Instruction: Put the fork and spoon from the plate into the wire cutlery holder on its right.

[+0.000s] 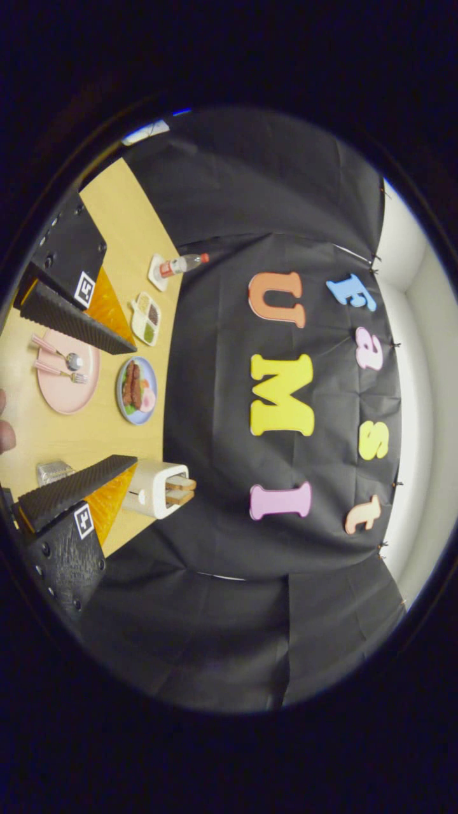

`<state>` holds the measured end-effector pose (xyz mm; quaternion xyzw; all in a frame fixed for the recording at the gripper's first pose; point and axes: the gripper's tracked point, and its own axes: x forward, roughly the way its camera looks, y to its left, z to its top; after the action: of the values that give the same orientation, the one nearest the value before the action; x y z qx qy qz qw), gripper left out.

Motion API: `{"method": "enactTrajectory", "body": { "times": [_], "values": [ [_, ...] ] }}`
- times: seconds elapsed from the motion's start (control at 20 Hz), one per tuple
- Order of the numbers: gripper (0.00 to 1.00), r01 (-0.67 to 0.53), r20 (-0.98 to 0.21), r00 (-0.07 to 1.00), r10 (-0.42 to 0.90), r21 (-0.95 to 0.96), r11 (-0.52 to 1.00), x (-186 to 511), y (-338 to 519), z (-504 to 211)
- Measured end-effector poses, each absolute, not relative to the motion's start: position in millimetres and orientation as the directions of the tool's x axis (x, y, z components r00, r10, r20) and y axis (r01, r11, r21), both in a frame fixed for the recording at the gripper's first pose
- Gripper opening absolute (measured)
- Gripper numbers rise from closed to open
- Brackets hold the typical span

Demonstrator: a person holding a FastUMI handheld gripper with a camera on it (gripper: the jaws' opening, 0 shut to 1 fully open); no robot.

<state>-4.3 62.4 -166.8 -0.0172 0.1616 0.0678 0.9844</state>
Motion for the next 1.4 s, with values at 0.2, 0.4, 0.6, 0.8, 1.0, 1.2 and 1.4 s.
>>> {"method": "enactTrajectory", "body": {
  "times": [0.2,0.4,0.6,0.8,1.0,1.2,1.4],
  "values": [
    [0.95,-0.142,-0.460,0.879,0.126,-0.001,0.990,-12,71,-237],
    [0.96,-0.143,-0.571,0.813,0.118,0.001,0.990,-25,79,-301],
    [0.94,-0.165,-0.634,0.766,0.105,-0.036,0.986,-28,88,-342],
    [0.79,-0.206,-0.696,0.708,0.119,-0.042,0.978,-16,100,-364],
    [0.64,-0.212,-0.754,0.643,0.134,-0.007,0.977,-6,112,-384],
    [0.49,-0.213,-0.786,0.608,0.114,-0.023,0.977,2,116,-396],
    [0.49,-0.200,-0.819,0.567,0.089,-0.032,0.979,4,117,-413]
  ]
}}
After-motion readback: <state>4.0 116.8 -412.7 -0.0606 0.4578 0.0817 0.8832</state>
